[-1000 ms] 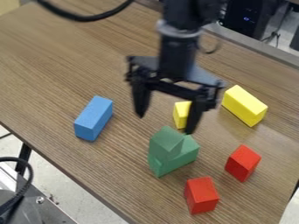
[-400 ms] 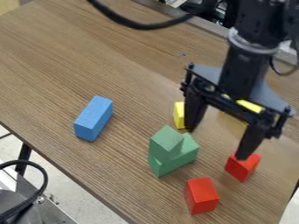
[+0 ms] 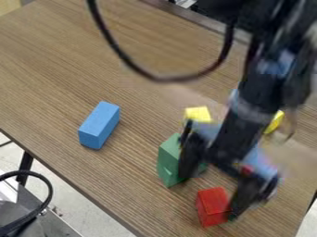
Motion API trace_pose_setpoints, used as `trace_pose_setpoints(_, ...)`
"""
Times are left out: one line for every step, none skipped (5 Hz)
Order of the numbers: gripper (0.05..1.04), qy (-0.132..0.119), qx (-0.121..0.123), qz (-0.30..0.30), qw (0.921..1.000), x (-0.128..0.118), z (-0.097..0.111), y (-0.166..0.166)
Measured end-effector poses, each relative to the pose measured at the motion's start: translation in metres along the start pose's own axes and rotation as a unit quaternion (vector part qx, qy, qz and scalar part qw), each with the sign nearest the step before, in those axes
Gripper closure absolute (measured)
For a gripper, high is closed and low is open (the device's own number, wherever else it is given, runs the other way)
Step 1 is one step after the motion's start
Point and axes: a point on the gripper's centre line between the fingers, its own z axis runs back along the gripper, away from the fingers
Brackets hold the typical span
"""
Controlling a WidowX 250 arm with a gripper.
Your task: Take the red cube from the table and place it on top of the green cube
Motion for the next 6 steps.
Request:
trace_pose_setpoints(0.084, 0.024, -0.010, 0.007, 0.9996, -0.006, -0.021, 0.000)
trace_pose_setpoints(0.084, 0.028, -0.010, -0.003, 0.9996, -0.010, -0.033, -0.006)
trace_pose_setpoints(0.084, 0.027, -0.010, -0.010, 0.9995, -0.023, -0.035, -0.007)
trace_pose_setpoints(0.084, -0.007, -0.017, -0.014, 0.9997, -0.013, -0.030, -0.013)
trace_pose_setpoints(0.085, -0.037, -0.022, -0.012, 0.9990, -0.006, -0.024, -0.014)
trace_pose_setpoints(0.085, -0.079, -0.038, -0.013, 0.9960, 0.000, -0.018, -0.013)
